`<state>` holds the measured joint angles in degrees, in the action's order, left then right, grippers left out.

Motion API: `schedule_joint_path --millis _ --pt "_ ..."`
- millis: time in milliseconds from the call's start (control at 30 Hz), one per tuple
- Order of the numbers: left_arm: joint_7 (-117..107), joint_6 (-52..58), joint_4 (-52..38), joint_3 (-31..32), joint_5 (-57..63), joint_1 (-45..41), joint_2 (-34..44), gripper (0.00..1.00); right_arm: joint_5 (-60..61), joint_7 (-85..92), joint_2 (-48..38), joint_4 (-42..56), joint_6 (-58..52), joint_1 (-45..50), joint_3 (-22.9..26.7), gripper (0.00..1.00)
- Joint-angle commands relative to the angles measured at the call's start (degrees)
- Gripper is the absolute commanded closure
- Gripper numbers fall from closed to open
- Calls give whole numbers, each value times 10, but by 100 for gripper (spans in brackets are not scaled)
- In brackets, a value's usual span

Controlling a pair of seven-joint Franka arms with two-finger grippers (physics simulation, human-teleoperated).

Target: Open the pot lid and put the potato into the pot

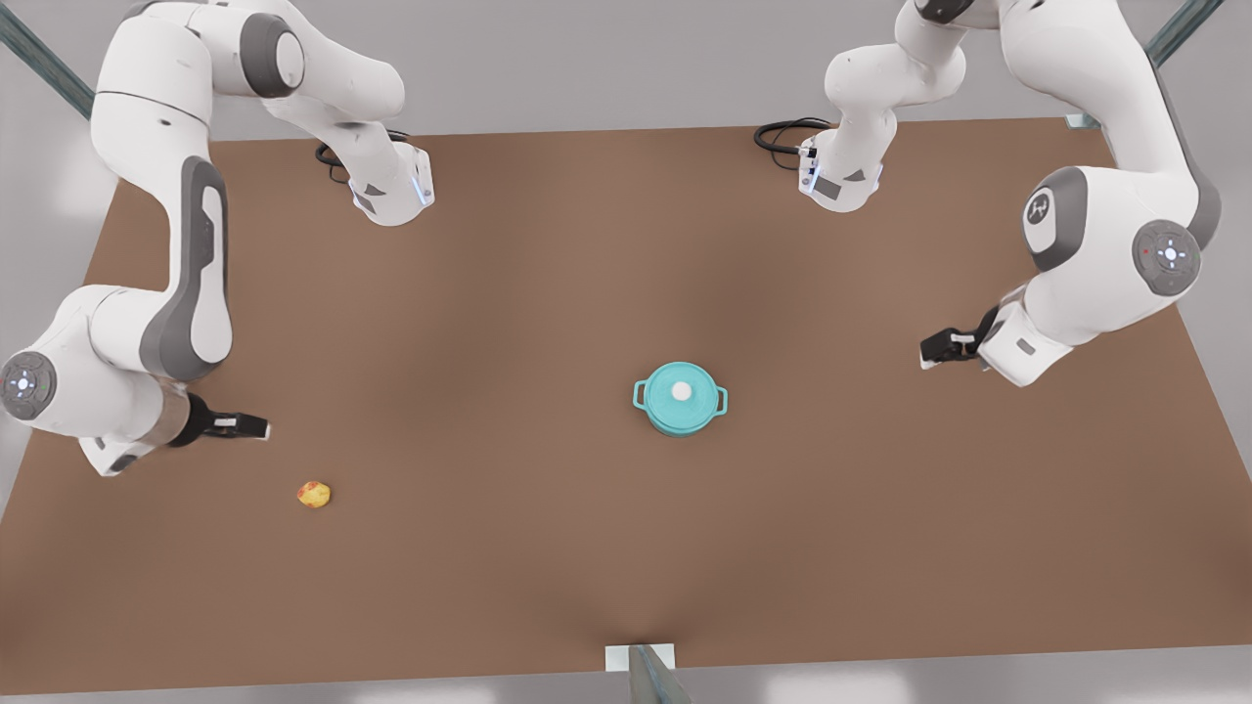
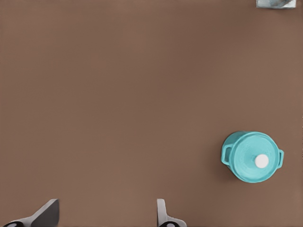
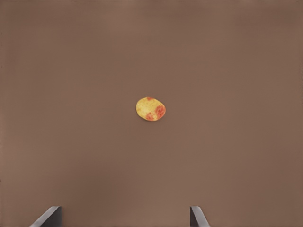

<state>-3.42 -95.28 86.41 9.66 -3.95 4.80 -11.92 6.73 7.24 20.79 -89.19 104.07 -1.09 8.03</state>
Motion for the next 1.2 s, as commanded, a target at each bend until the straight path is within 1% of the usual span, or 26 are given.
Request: schedule_joint_path --millis 0,33,67,133,167,200,233,267,300,367,467,600,633,667,700,767,800,867,900,1000,1033,1067,1133,1167 --pt "-9 -61 -2 2 -1 -1 2 0 7 52 -16 -19 98 4 -2 0" --pt "-9 -61 -5 5 -5 -8 1 0 7 50 -15 -20 100 5 -3 0" --pt "-12 -61 -4 10 0 -44 -2 0 7 48 -13 -19 104 13 -4 0" --pt "-126 -62 -7 10 12 -137 -10 0 5 41 -4 -17 104 28 -4 0" --pt "-252 -62 -19 10 26 -222 -38 0 -10 46 2 -15 103 40 -5 0" --pt "-309 -62 -45 10 59 -272 -67 0 -49 66 2 -13 101 43 -5 0" --pt "-330 -65 -50 10 67 -302 -95 0 -82 224 2 -2 100 46 -5 0" --pt "-352 -78 -53 10 68 -316 -119 0 -80 360 4 5 100 45 -5 0" --pt "-389 -98 -56 10 69 -327 -147 0 -81 377 8 9 100 44 -5 0" --pt "-440 -112 -59 9 87 -351 -178 0 -82 379 8 9 100 44 -4 0" --pt "-453 -161 -70 2 90 -349 -231 0 -81 383 12 9 100 44 -5 0" --pt "-452 -205 -70 -11 89 -349 -254 0 -82 398 25 20 102 41 -5 0" --pt "-452 -206 -70 -11 90 -349 -260 0 -81 410 38 33 107 54 -7 0" --pt "-452 -215 -63 -11 90 -351 -262 0 -82 411 43 35 107 68 -6 0" --pt "-453 -246 -18 -11 86 -352 -256 0 -79 404 72 58 109 72 -7 0" --pt "-471 -274 -1 -10 88 -355 -262 0 -52 394 79 63 112 76 -21 0" --pt "-471 -274 -1 -10 88 -354 -262 0 -44 398 79 35 153 80 -21 0" --pt "-470 -274 -2 -10 89 -354 -267 0 -44 402 57 -15 184 78 -21 0" --pt "-470 -274 -5 -10 90 -353 -267 0 -44 412 38 -65 235 74 -21 0" --pt "-471 -289 -1 -11 97 -354 -278 0 -45 450 36 -91 261 52 -17 0" --pt "-472 -289 -1 -10 95 -354 -279 0 -45 458 40 -102 292 47 -17 0" --pt "-473 -289 6 -10 97 -354 -281 0 -46 459 49 -100 314 46 -17 0" --pt "-473 -289 28 -10 97 -361 -277 0 -45 459 59 -97 323 44 -18 0" --pt "-473 -289 39 -10 97 -361 -274 0 -44 459 75 -97 354 46 -20 0"
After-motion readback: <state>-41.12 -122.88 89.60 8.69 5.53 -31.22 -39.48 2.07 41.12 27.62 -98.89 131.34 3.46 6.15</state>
